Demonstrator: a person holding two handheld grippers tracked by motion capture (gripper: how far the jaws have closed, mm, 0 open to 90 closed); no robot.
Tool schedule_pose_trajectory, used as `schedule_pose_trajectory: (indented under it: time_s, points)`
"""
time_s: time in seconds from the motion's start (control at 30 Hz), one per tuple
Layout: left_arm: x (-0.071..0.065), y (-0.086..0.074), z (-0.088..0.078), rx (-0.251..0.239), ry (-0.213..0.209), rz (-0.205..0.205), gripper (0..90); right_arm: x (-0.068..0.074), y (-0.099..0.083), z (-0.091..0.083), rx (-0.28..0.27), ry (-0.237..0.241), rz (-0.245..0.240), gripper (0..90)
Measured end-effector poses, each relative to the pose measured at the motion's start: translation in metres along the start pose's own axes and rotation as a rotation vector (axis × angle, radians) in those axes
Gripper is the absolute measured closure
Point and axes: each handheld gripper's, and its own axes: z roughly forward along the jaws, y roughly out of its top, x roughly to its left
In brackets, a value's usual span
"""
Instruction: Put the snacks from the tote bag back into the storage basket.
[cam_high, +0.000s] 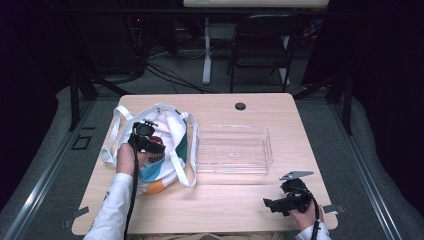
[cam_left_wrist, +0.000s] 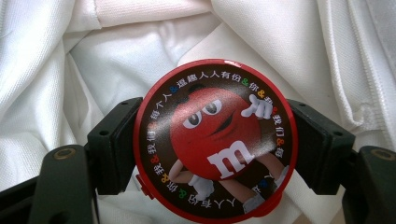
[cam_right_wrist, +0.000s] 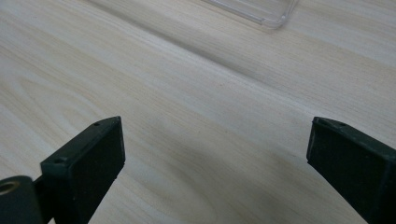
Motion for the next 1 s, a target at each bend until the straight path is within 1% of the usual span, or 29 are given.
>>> schedule_pose_trajectory:
  time_s: [0.1,0.3,0.53,0.73,0.93,1.0]
  points:
    - [0.0,0.001,-0.003,-0.002,-0.004,0.006,26.3,0.0,0.0,0.0,0.0,-0.001,0.002,4.1]
    - [0.001,0.001,-0.01,-0.02,-0.002,-0.002,26.3,0.0,0.0,0.0,0.0,-0.003,0.002,4.1]
    - [0.0,0.002,-0.017,-0.032,-0.003,0.0,26.3,0.0,0.0,0.0,0.0,-0.003,0.002,4.1]
    - [-0.002,0.003,-0.022,-0.038,0.007,0.007,26.3,-0.001,0.0,-0.001,-0.003,-0.008,0.004,4.2]
    - [-0.001,0.004,-0.03,-0.048,0.002,0.003,26.3,0.0,0.0,0.0,-0.001,-0.009,0.002,4.2]
    - [0.001,0.004,-0.032,-0.055,-0.018,-0.001,26.3,0.0,0.0,0.0,0.001,-0.004,0.003,4.2]
